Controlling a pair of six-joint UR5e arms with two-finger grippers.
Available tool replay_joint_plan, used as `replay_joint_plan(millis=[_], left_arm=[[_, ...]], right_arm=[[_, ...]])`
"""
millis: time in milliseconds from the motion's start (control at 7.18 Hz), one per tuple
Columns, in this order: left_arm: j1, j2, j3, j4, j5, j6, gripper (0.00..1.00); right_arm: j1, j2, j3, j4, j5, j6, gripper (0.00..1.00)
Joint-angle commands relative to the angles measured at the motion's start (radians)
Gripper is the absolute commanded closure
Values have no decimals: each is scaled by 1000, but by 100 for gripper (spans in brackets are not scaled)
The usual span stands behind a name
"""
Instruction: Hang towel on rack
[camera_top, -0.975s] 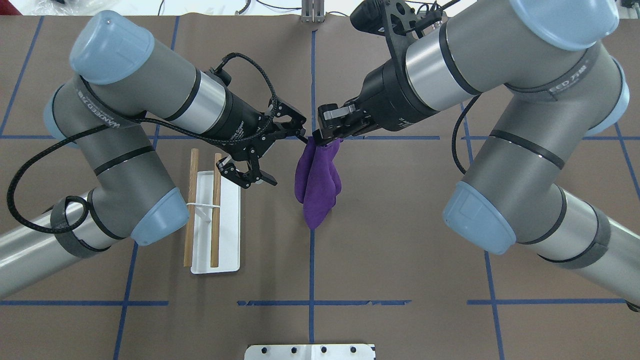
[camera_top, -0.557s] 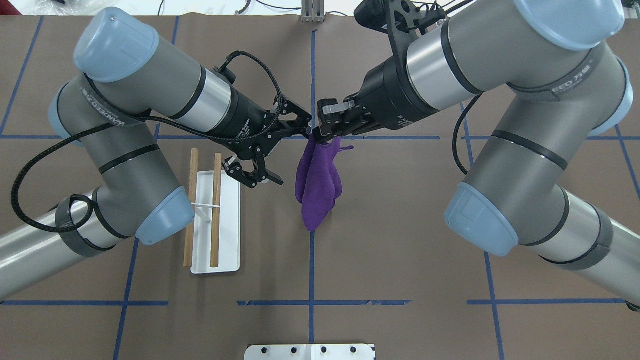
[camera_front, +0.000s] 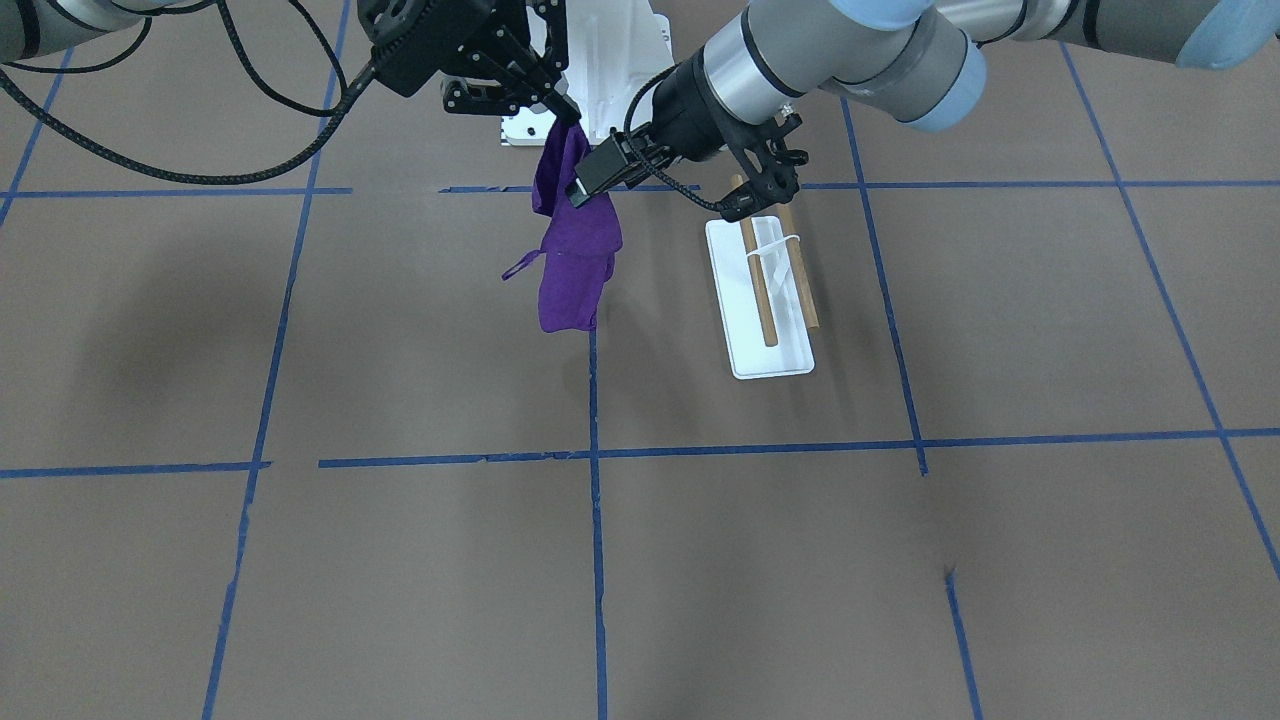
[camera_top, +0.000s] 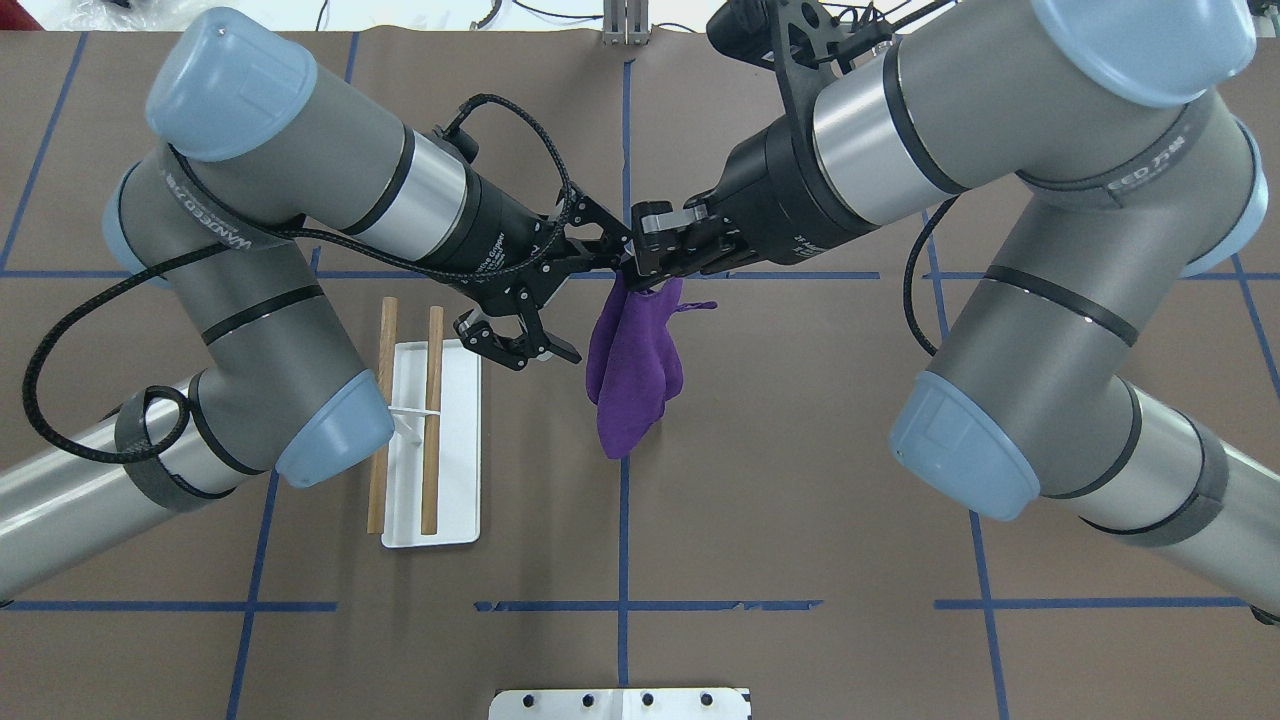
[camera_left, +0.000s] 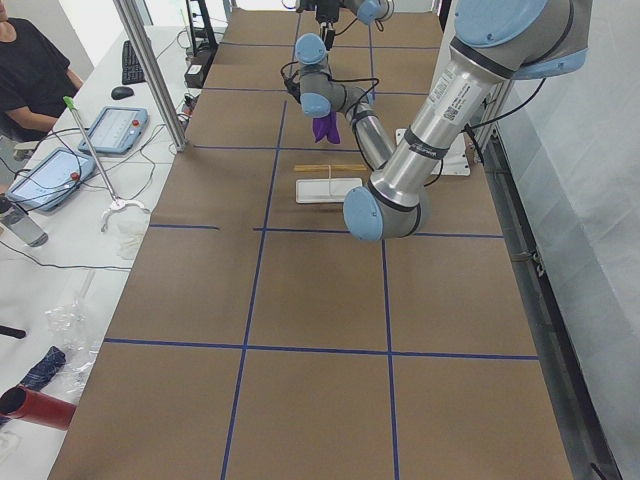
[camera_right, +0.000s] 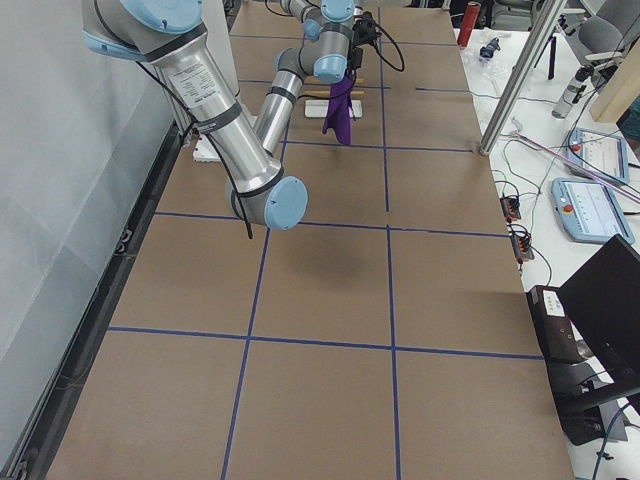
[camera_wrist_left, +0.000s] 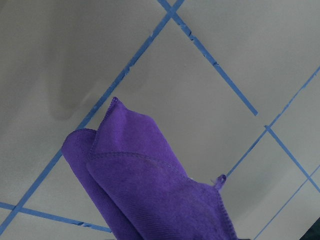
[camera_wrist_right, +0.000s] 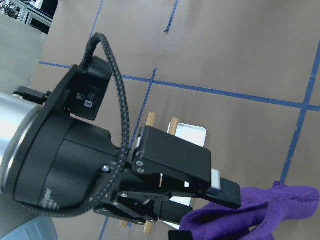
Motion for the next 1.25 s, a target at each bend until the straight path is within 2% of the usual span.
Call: replay_joint_plan(millis=[0, 139, 279, 697, 836, 975, 1115], left_arm=[[3, -3, 0, -20, -1, -18, 35], [1, -3, 0, -24, 0, -21, 65], [3, 2, 1, -47, 0, -19, 100], [3, 5, 1, -56, 0, -19, 100], [3, 5, 1, -56, 0, -18, 100], [3, 5, 0, -56, 0, -9, 100], [1, 13, -2, -56, 2, -1, 100]], right_arm=[[-2, 1, 2, 0, -1, 0, 100], [-4, 1, 2, 0, -1, 0, 100], [-4, 1, 4, 0, -1, 0, 100], [-5, -2, 10, -1, -1, 0, 100], [-4, -11, 16, -1, -21, 2, 1], [5, -36, 55, -1, -24, 0, 0], [16, -154, 156, -1, -7, -3, 0]])
